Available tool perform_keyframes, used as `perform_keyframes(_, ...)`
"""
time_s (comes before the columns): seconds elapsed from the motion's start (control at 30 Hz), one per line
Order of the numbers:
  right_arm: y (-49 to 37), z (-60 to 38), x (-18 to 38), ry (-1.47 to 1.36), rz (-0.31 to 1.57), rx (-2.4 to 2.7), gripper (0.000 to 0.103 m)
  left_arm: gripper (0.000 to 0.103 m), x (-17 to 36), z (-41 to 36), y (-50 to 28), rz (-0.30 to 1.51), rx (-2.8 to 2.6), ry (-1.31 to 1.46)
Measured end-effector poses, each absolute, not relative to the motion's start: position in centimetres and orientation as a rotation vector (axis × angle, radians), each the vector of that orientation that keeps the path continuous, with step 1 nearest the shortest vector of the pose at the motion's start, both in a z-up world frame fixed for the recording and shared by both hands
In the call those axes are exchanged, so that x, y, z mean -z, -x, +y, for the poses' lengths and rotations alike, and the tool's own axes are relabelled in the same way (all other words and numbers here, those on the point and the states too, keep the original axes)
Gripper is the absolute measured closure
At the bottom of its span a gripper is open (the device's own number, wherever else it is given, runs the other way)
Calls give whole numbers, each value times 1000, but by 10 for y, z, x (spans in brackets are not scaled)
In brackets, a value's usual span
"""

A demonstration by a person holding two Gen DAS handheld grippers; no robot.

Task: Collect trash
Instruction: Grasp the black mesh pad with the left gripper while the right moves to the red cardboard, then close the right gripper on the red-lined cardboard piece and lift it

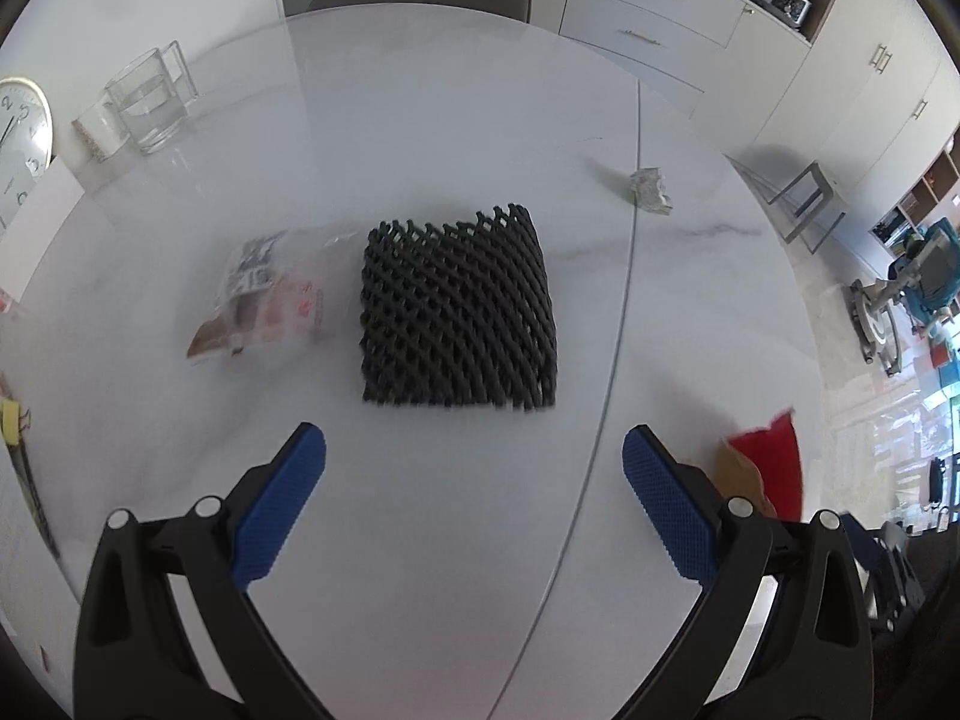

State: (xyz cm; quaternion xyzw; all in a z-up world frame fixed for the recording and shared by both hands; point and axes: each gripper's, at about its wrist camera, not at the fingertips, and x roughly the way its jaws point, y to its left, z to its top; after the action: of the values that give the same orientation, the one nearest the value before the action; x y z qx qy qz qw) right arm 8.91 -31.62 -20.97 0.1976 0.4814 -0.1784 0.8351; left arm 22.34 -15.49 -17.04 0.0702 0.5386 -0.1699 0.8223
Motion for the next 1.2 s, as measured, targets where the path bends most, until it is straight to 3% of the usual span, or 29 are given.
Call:
perform_keyframes(0.23,-95,-324,223,-436,1040,401,2,8,191,-194,-234,1031,281,-312)
perform_keyframes(0.3,-96,-323,226,-418,1051,397,2,13,203,-203,-232,1019,271,-363)
perform_keyframes(0.5,-99,-325,230,-396,1059,390,2,34,234,-214,-243,1074,264,-411)
perform_keyframes(0.57,-100,-326,231,-399,1058,387,2,47,239,-214,-249,1100,277,-400)
perform_keyframes(0.7,-101,-328,232,-416,1052,387,2,64,238,-211,-257,1108,305,-374)
perform_keyframes(0.83,-101,-328,234,-436,1055,391,2,90,229,-204,-263,1132,368,-324)
perform_keyframes(1.2,-110,-331,242,-458,1081,415,3,91,181,-181,-249,1077,415,-269)
